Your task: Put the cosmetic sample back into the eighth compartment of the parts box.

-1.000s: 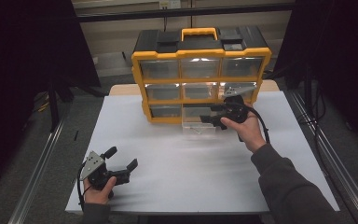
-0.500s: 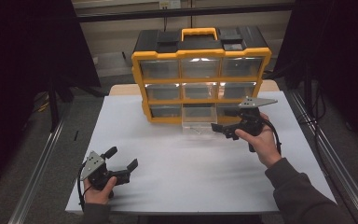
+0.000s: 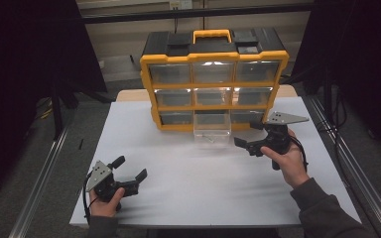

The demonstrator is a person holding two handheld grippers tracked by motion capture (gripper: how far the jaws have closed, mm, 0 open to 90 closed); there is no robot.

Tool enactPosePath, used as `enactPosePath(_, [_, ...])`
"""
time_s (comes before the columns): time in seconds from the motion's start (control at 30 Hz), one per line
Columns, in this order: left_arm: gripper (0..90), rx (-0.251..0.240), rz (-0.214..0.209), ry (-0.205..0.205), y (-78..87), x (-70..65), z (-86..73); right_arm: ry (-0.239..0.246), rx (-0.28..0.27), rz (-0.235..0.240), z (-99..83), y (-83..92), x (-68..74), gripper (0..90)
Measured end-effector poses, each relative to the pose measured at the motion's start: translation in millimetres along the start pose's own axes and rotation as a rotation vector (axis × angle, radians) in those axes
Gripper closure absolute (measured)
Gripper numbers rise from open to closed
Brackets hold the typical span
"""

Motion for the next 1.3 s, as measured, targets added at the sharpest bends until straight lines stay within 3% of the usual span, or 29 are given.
enactPosePath(0.23, [1.7, 0.002, -0.003, -0.013, 0.0, 0.5, 0.0, -0.004, -0.01, -0.015, -10.1, 9.3, 1.3, 3.1])
enactPosePath(0.67, [1.7, -0.004, -0.007, 0.013, -0.5, -1.3, -0.5, -0.011, -0.036, -0.046, -25.1, 28.9, -0.3, 3.1])
enactPosePath(0.9, [1.7, -0.001, -0.004, -0.006, -0.5, -0.1, -0.3, -0.022, -0.052, -0.074, -33.0, 41.2, -4.6, 3.0])
enactPosePath(1.3, [1.7, 0.003, -0.004, -0.007, -0.5, -0.2, -0.4, -0.03, -0.067, -0.079, -46.7, 57.1, -5.0, 2.8])
Point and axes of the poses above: each handheld gripper's, and its own axes: y roughly backward along the jaws, z roughly out of its top, x roughly to its left, the point moved 4 cm from there along -y, roughly forward along the jaws, and after that the axes turned 5 degrees about -x, right-handed, at the moved point
